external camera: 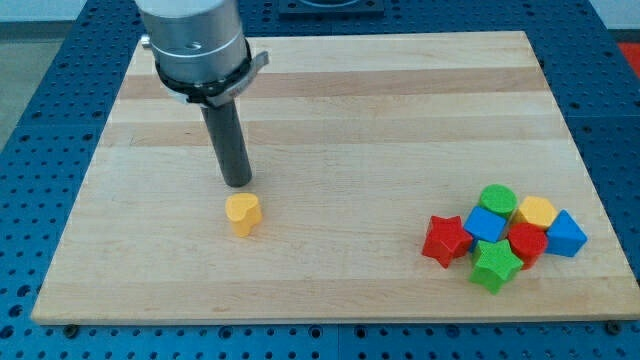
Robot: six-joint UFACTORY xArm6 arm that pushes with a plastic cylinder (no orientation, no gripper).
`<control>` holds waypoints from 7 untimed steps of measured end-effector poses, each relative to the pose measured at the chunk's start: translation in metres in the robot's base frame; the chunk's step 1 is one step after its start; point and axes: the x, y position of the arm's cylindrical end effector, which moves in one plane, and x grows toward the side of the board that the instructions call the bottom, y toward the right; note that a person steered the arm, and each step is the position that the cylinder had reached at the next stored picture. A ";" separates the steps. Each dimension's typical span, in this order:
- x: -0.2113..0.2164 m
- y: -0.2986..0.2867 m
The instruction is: Move the yellow heart towards up
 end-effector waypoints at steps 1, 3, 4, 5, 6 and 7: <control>-0.018 0.070; 0.061 0.113; 0.080 0.081; 0.100 0.043; 0.107 0.030; 0.100 0.026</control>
